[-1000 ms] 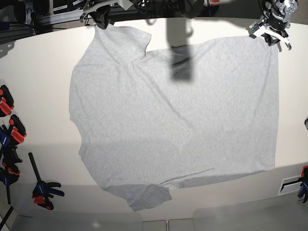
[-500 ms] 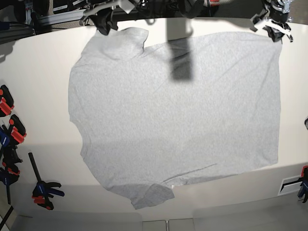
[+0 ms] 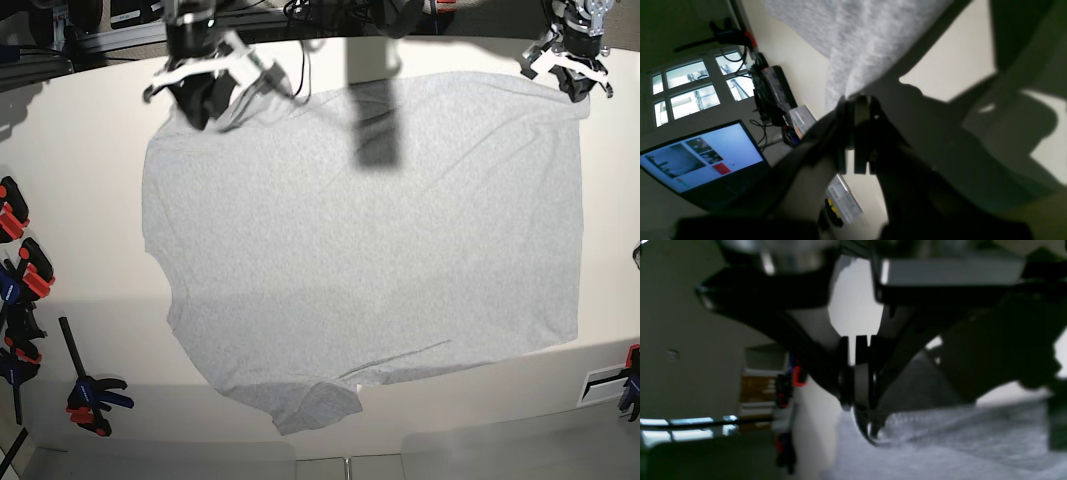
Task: Fold the T-shirt properly
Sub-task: 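Pull the held collar-side edge across the shirt toward the hem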
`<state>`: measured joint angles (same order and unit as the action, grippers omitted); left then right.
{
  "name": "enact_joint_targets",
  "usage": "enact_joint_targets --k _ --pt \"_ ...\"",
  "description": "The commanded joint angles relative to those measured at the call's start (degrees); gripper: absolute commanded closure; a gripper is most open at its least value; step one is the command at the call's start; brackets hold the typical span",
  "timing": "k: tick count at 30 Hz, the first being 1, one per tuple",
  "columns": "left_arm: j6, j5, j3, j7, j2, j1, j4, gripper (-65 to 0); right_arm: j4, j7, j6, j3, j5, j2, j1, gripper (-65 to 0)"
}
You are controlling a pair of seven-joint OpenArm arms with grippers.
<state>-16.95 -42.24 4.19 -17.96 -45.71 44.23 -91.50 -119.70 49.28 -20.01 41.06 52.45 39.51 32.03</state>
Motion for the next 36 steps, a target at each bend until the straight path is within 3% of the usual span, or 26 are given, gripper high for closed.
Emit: enact_joint_targets --k 1,9,20,26,31,36 --pt "-1.95 -0.35 -0.37 -0.02 -0.98 -0.31 -0.52 0.0 -1.05 -1.31 -0.98 -1.03 -0.52 0.42 -0.76 0.0" --pt "-1.95 6.8 -0.37 -0.02 -0.96 -5.49 -0.52 0.0 -1.05 -5.11 0.76 -4.02 -10.93 0.33 -10.05 0.0" --pt "-1.97 8.07 -0.37 4.79 -0.96 -7.98 -0.52 0.0 -0.81 -7.39 2.56 -4.02 -21.46 0.31 -23.69 0.0" --pt "-1.95 20.11 -0.37 5.64 -0.94 -11.39 -0.5 0.0 1.55 -8.0 3.37 -4.02 -23.12 0.0 -28.09 0.0" --pt "-1.95 24.98 -0.37 5.64 -0.13 -15.3 -0.46 0.0 4.61 -10.19 3.37 -4.04 -25.29 -0.17 -29.55 0.0" --pt "-1.92 30.23 -0.37 5.88 2.91 -18.43 -0.46 0.0 6.69 -11.56 3.54 -4.02 -27.45 -1.68 -29.77 0.0"
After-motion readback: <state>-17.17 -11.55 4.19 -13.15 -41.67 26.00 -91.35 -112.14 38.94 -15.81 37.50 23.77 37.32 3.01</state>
